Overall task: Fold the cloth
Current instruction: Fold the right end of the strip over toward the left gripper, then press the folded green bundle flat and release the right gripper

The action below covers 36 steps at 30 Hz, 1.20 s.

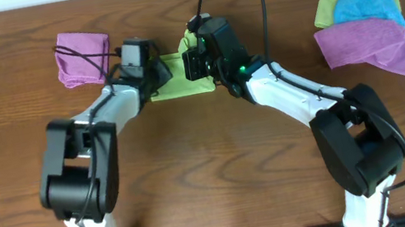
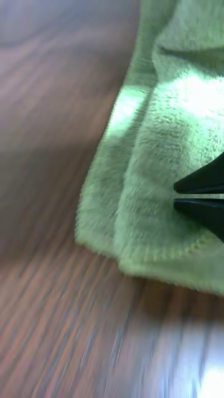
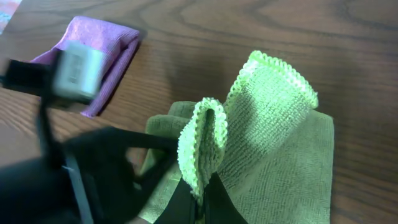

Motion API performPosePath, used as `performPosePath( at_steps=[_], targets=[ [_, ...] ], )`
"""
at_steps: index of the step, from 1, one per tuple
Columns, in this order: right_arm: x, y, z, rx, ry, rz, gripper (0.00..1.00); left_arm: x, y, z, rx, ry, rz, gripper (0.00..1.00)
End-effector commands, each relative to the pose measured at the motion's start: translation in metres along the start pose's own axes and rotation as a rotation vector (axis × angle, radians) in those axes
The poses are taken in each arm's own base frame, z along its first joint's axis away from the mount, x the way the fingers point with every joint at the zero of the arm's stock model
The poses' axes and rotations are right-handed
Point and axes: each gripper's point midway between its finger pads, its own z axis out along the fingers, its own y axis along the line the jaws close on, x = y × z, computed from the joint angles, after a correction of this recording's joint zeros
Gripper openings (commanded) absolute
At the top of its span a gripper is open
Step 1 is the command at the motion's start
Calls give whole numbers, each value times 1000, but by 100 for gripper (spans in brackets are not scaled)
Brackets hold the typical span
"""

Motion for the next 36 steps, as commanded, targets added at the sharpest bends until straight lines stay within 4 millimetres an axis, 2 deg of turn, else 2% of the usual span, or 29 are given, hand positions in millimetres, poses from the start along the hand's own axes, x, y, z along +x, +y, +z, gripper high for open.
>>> performPosePath(
  at_steps=[1, 6, 16, 22, 27, 31, 34, 35, 36],
  targets=[
    [-10, 8, -2, -6, -31, -2, 1, -30, -9, -29, 20, -82, 9, 6],
    [-14, 14, -2, -25, -52, 13, 1, -48, -16, -53, 37, -131, 36, 6],
    [2, 40, 11, -65, -43, -19, 1, -78, -2, -84, 10, -213, 34, 6],
    [16, 35, 24, -57, -18, -8, 1, -89, 6, -98, -6, -235, 38, 6],
    [17, 35, 31, -64, -33, -3, 2, -96, 12, -106, -12, -252, 26, 6],
    [15, 38, 34, -77, -49, 11, 14, -99, 17, -108, -21, -254, 17, 6],
    [16, 44, 34, -98, -52, 5, 34, -99, 20, -109, -27, -254, 12, 6],
    [16, 47, 34, -108, -52, 3, 45, -100, 21, -109, -28, -255, 10, 6],
    [17, 52, 34, -126, -50, -1, 49, -101, 22, -109, -29, -258, 8, 6]
  ],
)
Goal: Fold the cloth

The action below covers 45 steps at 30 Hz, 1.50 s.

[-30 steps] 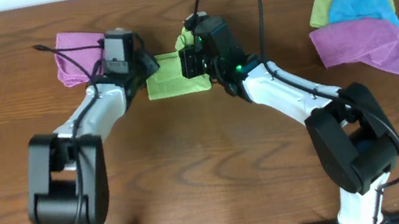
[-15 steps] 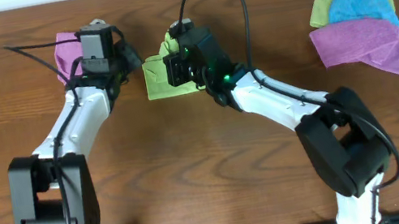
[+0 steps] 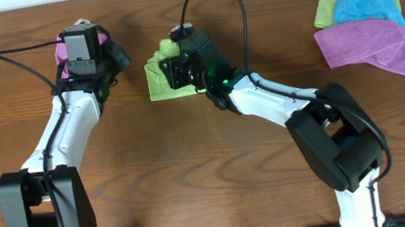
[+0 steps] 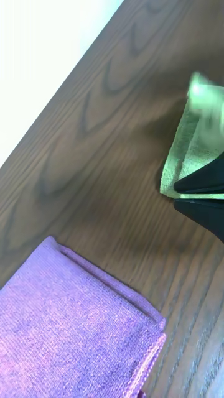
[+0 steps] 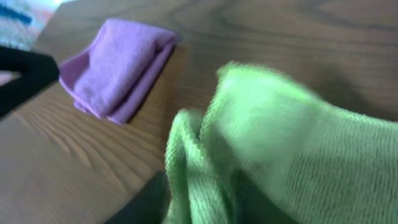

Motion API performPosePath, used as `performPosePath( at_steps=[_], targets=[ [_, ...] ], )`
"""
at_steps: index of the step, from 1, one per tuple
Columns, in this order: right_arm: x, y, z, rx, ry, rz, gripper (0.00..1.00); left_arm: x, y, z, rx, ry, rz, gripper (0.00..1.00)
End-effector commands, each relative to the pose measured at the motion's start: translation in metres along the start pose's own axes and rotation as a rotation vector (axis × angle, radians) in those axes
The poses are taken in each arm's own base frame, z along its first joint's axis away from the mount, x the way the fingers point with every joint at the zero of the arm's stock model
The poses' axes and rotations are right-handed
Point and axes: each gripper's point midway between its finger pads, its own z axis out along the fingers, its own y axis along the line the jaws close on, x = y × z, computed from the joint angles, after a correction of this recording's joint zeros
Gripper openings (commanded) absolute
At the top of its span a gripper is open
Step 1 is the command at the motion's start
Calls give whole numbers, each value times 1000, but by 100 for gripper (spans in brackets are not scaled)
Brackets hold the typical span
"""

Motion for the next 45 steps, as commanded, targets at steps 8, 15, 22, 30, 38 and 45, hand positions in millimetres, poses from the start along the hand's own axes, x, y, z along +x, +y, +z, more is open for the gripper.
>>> performPosePath(
  at_steps=[8, 15, 22, 30, 38, 45],
  targets=[
    [8, 34, 4, -118, 28, -18, 61, -19, 9, -10, -14, -46, 3, 6],
    [-21, 25, -13, -109, -20, -8, 99, -23, 13, -17, -22, -51, -5, 24],
    [-43, 3, -54, -71, 26, -16, 99, -17, 20, -36, -47, -3, -20, 59],
    [-26, -17, -142, 65, 225, -182, 99, 20, 8, -46, 35, 175, -66, 95],
    [-10, -44, -239, 279, 315, -270, 98, 37, 3, -48, 63, 258, -140, 95],
    [37, -66, -296, 319, 271, -217, 99, 57, 8, -39, 61, 333, -212, 95]
  ],
)
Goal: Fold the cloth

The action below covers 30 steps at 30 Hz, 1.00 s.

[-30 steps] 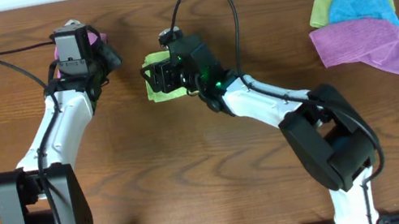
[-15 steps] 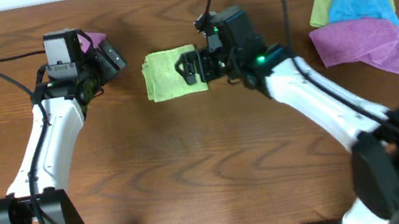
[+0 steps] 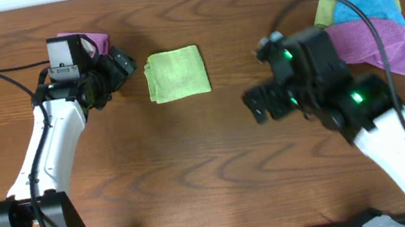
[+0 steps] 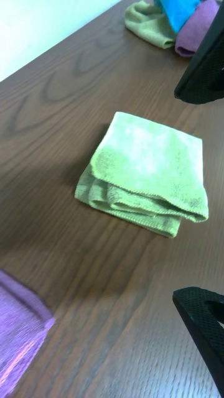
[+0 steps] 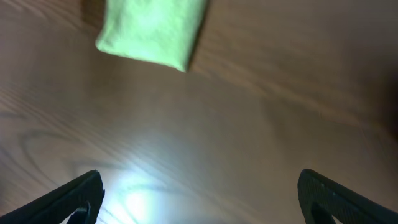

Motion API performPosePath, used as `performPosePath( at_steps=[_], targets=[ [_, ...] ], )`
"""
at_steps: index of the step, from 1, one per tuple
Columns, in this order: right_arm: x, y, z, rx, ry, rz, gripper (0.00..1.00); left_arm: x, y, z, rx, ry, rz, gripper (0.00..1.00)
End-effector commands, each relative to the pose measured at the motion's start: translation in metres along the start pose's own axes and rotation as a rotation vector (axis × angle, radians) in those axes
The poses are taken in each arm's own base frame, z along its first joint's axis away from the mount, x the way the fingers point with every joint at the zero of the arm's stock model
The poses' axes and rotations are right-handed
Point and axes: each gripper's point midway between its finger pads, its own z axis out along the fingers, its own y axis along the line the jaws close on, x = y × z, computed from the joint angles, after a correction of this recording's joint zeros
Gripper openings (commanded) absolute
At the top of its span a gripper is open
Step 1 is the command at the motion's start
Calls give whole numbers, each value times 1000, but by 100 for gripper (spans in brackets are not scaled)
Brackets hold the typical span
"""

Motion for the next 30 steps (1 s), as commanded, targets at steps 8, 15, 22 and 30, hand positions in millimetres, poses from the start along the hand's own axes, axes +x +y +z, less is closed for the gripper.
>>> performPosePath(
  at_steps=[8, 15, 22, 30],
  targets=[
    [81, -19, -30, 47, -79, 98, 99, 29, 13, 30, 16, 153, -96, 95],
    [120, -29, -42, 92, -111, 206, 99, 48, 29, 56, -2, 253, -143, 95],
    [119, -28, -46, 87, -132, 207, 99, 60, 33, 75, -4, 295, -146, 95],
    [119, -28, -46, 85, -131, 207, 99, 68, 32, 96, 37, 336, -193, 96]
  ],
)
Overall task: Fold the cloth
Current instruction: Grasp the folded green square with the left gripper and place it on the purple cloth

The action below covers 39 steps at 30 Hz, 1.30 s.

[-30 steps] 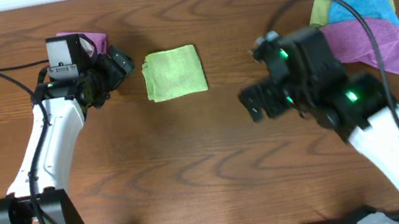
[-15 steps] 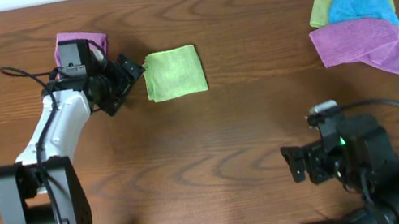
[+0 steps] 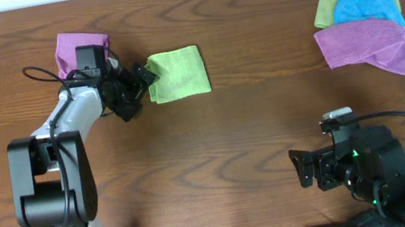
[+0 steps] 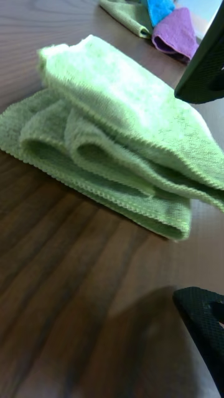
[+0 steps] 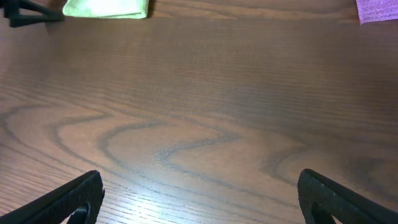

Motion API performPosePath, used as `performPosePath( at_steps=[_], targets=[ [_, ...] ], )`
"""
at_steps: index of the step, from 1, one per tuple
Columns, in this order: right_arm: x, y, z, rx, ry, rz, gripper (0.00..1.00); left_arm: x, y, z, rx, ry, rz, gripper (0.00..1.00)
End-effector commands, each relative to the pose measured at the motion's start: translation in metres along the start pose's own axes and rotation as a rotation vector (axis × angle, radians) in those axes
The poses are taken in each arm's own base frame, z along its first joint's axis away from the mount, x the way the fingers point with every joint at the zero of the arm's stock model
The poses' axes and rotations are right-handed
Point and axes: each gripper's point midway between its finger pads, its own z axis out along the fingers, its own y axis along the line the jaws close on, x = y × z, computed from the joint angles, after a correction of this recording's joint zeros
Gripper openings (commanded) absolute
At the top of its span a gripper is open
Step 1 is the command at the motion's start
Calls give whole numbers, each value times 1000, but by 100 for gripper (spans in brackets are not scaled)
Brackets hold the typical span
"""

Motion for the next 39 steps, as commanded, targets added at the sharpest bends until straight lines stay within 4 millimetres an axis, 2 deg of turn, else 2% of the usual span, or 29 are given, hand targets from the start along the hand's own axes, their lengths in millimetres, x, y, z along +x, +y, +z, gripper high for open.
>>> performPosePath(
  at_steps=[1, 9, 12, 17, 18, 20, 22, 24, 28, 30, 32, 36, 39],
  targets=[
    [0, -4, 0, 18, -5, 24, 99, 8, 7, 13, 9, 47, -49, 96],
    [0, -4, 0, 18, -5, 24, 99, 17, -2, 32, 22, 59, -11, 96],
    [0, -4, 0, 18, -5, 24, 99, 20, 1, 42, -3, 50, -2, 100],
    [0, -4, 0, 18, -5, 25, 99, 22, 15, 62, -32, 63, -9, 55],
    [0, -4, 0, 18, -5, 24, 99, 23, 21, 70, -32, 76, -15, 33],
    [0, -4, 0, 18, -5, 24, 99, 26, 22, 79, -6, 101, -14, 6],
    [0, -4, 0, 18, -5, 24, 99, 25, 19, 82, 19, 107, 4, 6],
    [0, -4, 0, 18, -5, 25, 99, 22, 8, 79, 58, 97, 49, 6],
    [0, -4, 0, 18, -5, 24, 99, -3, -32, 49, 138, 3, 116, 6],
    [0, -4, 0, 18, -5, 24, 99, -30, -62, 15, 161, -125, 145, 6],
    [0, -4, 0, 18, -5, 25, 99, -55, -80, -17, 156, -247, 143, 6],
    [0, -4, 0, 18, -5, 24, 99, -99, -98, -69, 128, -417, 119, 6],
    [0, -4, 0, 18, -5, 25, 99, -127, -98, -98, 104, -504, 91, 6]
  ],
)
